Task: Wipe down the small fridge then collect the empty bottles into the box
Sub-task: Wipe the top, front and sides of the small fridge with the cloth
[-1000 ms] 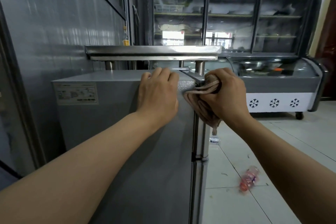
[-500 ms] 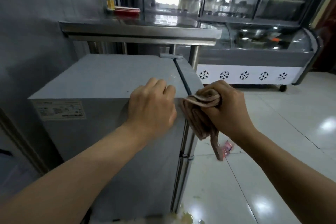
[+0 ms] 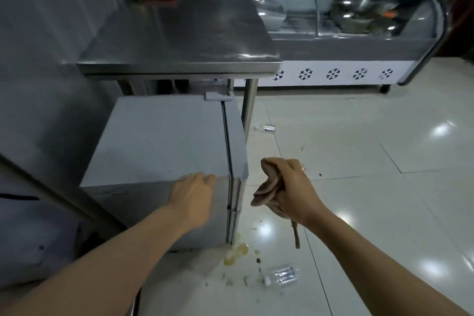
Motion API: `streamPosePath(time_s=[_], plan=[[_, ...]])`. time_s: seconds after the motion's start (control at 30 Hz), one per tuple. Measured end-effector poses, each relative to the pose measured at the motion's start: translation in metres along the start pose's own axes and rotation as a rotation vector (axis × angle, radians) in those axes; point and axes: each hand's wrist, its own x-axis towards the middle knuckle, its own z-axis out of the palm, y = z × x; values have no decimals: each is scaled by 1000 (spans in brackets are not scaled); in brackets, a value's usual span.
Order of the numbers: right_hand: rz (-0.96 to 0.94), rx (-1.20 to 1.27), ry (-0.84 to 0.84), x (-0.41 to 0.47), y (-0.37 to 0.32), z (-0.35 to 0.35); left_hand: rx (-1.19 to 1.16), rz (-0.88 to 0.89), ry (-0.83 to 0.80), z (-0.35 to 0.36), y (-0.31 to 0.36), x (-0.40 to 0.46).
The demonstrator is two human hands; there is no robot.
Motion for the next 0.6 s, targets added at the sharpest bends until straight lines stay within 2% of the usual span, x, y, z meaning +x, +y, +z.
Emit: streamPosePath(time_s=[0.07,0.2,0.4,0.6], plan=[[32,-11,-17,-3,-8,-27,-12,13,-80,-21,7,-8],[33,-33,-61,1,-19,-79,19,95,-78,-66,24,-18],[-62,-67,-91,20,-30,-138,-93,10,-35,-135,43,-21],[-106,-89,-114,42,-40,-168,-111,-33,-1,-172,48,-12]])
